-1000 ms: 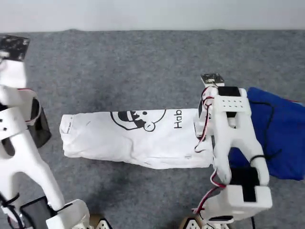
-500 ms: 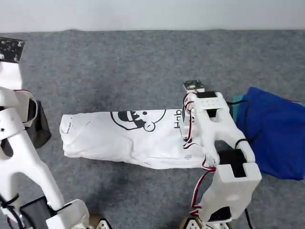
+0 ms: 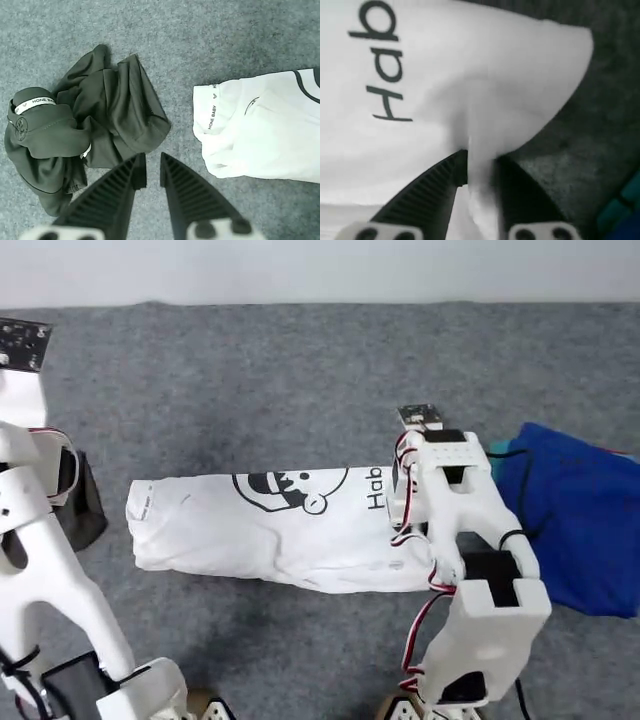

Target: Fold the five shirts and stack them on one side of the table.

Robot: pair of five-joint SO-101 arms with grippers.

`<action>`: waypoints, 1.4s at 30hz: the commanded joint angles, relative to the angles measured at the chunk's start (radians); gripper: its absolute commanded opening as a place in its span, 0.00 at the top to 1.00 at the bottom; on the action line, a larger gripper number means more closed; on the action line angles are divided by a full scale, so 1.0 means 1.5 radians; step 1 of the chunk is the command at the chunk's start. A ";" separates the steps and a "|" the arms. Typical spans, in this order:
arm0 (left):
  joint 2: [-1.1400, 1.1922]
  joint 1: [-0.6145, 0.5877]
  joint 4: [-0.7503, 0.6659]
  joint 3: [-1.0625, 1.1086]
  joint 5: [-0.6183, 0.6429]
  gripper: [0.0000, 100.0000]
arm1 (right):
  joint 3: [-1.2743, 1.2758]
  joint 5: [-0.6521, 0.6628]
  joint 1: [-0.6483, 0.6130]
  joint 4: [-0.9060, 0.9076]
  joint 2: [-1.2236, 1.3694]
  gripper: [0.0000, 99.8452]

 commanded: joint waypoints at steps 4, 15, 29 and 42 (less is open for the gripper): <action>-0.026 -0.005 0.013 -0.003 -0.005 0.94 | -0.062 0.043 -0.021 0.082 -0.075 0.99; -0.030 -0.090 0.013 -0.006 -0.008 0.94 | -0.284 0.079 -0.255 0.244 -0.177 0.99; -0.031 -0.228 0.013 -0.002 -0.004 0.94 | -0.454 0.079 -0.479 0.124 -0.030 0.99; -0.031 -0.260 0.014 -0.002 -0.004 0.94 | -0.805 0.077 -0.561 0.175 0.257 0.95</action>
